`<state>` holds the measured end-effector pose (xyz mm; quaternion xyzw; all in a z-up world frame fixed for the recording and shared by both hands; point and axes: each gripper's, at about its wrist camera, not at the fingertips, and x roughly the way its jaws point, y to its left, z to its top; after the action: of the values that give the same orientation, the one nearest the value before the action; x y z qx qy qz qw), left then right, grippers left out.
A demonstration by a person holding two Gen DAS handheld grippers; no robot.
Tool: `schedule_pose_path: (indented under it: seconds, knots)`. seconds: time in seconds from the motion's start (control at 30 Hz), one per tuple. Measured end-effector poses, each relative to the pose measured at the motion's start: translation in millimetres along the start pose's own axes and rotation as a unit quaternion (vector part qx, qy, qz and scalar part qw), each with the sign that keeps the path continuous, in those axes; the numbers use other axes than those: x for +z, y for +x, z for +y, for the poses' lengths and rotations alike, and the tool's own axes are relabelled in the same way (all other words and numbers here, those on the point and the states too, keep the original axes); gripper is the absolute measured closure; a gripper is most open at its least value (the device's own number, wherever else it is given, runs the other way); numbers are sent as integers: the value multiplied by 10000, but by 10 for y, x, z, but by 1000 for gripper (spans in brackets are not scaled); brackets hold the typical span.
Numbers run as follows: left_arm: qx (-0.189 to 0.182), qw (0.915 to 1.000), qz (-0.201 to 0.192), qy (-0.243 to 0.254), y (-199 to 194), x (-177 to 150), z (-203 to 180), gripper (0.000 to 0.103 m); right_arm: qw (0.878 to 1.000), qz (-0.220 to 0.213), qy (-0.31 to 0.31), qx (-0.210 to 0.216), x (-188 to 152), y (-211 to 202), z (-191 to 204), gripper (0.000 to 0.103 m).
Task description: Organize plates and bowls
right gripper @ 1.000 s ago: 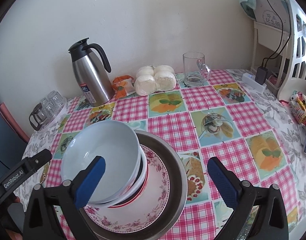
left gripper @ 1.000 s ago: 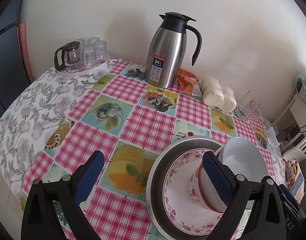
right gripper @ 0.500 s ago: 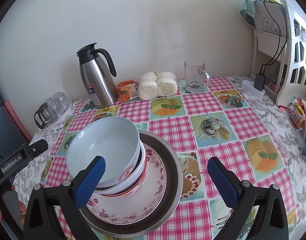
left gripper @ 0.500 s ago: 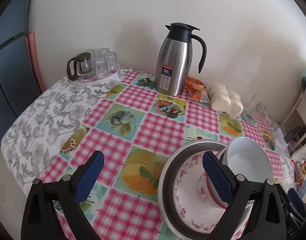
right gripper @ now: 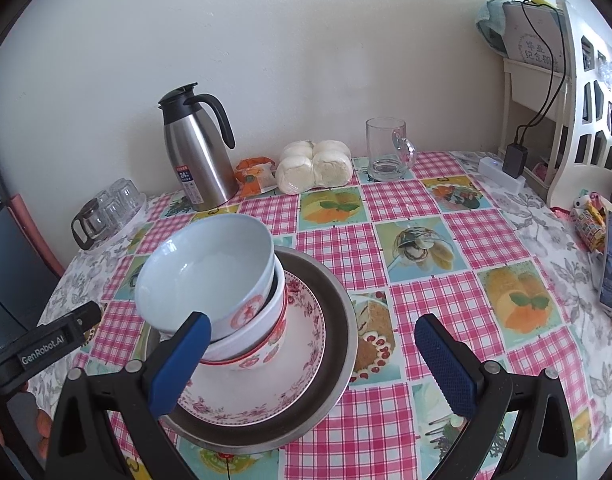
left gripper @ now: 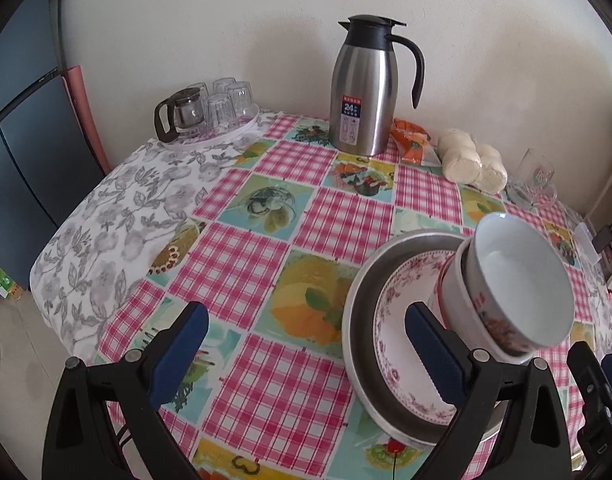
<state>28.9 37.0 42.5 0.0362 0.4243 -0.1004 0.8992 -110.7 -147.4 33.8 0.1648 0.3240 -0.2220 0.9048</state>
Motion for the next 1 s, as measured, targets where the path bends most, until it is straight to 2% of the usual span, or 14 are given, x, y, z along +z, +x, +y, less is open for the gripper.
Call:
schedule_pose_path:
  seconds: [0.3,0.73,1.0]
  knots:
    - [-26,9993,304,232,78,-174,-42,4,9994,320,-129,-53,-148,58,15,0]
    - [247,9921,973,747,290,-415,-130,4,9936,1028,-386,-277,-367,234,21,0]
    - [243,9900,1117,828,296,-478,-131,4,9902,1290,-416,-351,-437,287,-14,0]
